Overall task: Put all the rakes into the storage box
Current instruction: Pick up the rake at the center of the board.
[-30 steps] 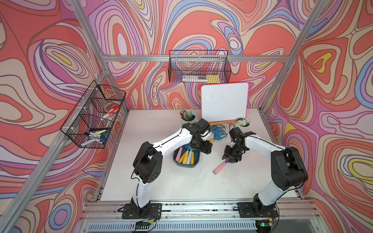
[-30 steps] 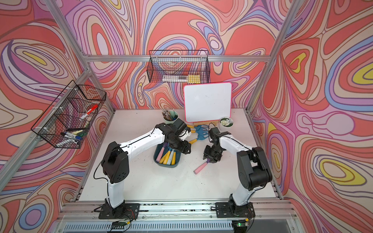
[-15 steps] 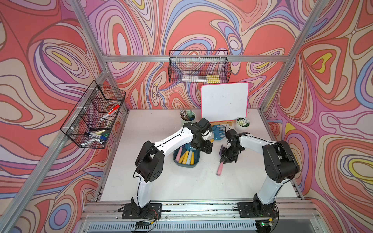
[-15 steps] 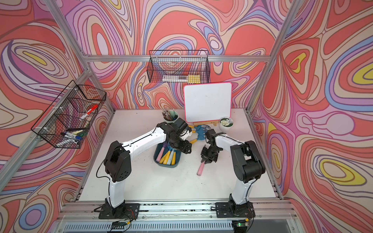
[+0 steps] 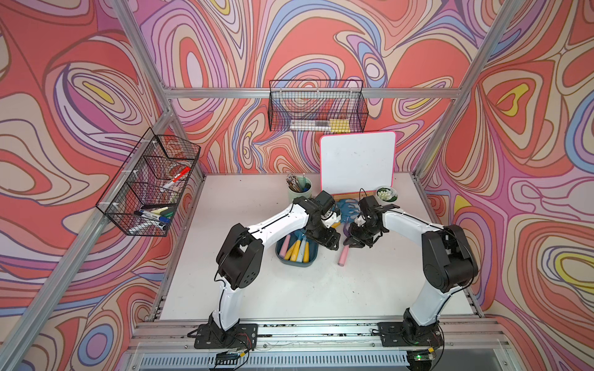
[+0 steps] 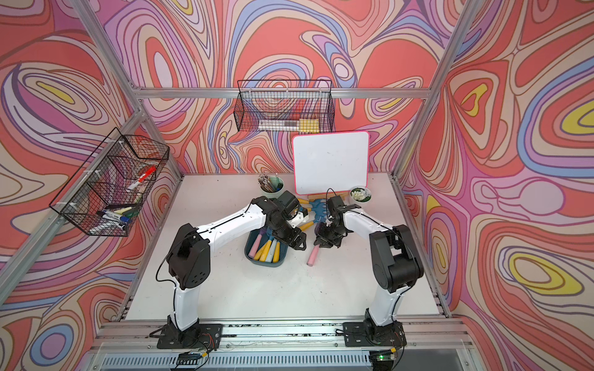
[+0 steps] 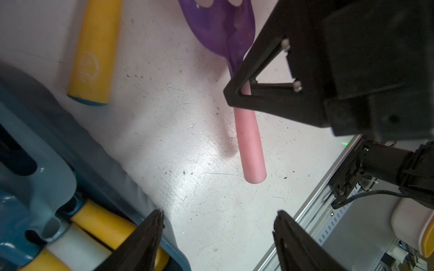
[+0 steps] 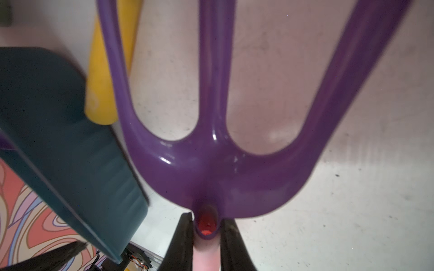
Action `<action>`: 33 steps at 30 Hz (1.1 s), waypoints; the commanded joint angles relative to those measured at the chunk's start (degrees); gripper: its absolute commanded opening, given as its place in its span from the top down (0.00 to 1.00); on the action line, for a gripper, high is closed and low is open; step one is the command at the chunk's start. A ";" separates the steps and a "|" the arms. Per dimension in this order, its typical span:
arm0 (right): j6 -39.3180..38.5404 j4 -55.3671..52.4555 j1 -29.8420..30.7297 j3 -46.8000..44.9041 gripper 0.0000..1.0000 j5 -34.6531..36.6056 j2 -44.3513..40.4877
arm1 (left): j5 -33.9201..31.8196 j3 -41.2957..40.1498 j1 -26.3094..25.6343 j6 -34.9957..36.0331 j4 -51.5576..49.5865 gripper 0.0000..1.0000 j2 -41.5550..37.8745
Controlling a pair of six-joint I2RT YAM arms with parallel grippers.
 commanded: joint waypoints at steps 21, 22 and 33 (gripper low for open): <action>1.10 4.80 0.36 2.84 0.97 -8.99 -6.39 | 7.57 3.69 -0.51 1.05 5.50 0.62 6.12; 1.07 4.88 0.36 2.93 0.97 -8.98 -6.44 | 7.43 3.42 -0.52 1.05 5.70 0.72 5.88; 2.51 7.25 0.36 2.90 0.65 -6.73 -8.49 | 0.28 -0.64 -0.18 -0.59 4.66 1.00 1.69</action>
